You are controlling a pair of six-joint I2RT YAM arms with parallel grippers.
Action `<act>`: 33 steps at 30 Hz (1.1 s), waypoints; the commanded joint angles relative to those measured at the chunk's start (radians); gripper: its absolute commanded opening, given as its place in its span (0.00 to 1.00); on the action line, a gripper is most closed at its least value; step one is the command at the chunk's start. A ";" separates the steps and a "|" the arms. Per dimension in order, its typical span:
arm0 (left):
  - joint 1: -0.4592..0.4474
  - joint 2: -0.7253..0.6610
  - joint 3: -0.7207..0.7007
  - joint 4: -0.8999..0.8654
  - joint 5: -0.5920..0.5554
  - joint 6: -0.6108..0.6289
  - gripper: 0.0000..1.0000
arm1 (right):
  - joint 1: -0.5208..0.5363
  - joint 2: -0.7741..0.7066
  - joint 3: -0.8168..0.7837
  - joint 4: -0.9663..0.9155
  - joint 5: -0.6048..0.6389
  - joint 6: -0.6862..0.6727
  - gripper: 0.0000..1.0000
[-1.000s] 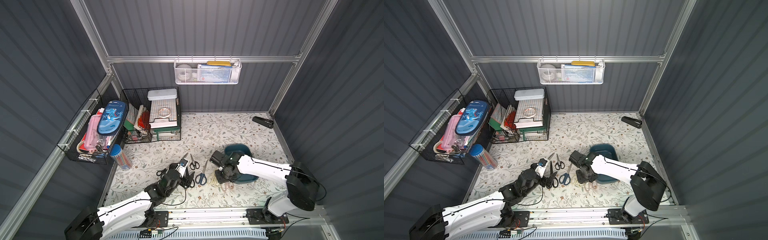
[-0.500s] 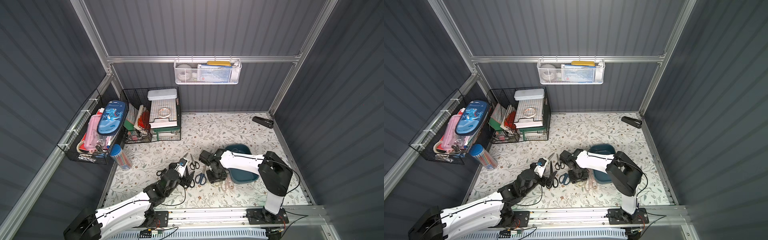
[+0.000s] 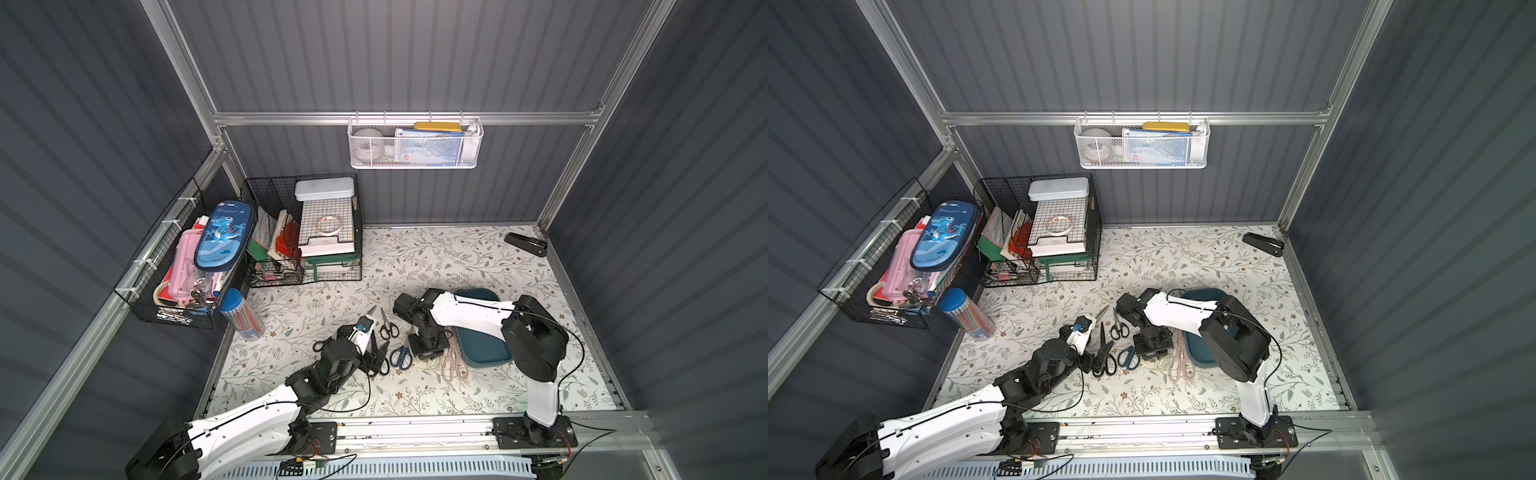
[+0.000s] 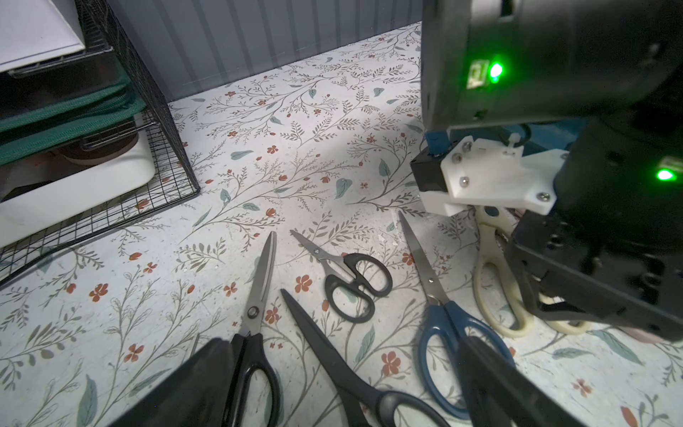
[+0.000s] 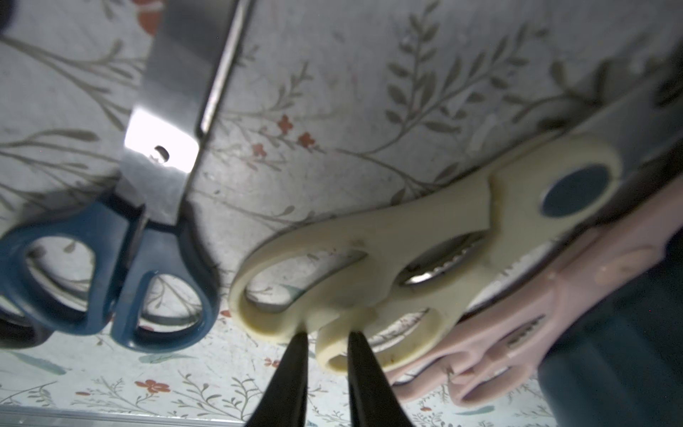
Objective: Put the scissors into the storage box
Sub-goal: Pick up the scissors from the center of the board.
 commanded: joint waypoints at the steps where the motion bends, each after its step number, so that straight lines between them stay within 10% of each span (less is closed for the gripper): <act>1: 0.001 -0.003 0.013 -0.010 -0.007 -0.010 0.99 | -0.014 0.049 -0.025 0.004 0.053 -0.013 0.26; 26: 0.000 0.025 0.030 -0.020 -0.018 -0.012 0.99 | -0.119 0.013 -0.093 0.088 -0.205 0.100 0.55; 33: 0.000 0.024 0.032 -0.021 -0.022 -0.015 0.99 | -0.109 0.095 0.005 0.025 -0.073 0.027 0.27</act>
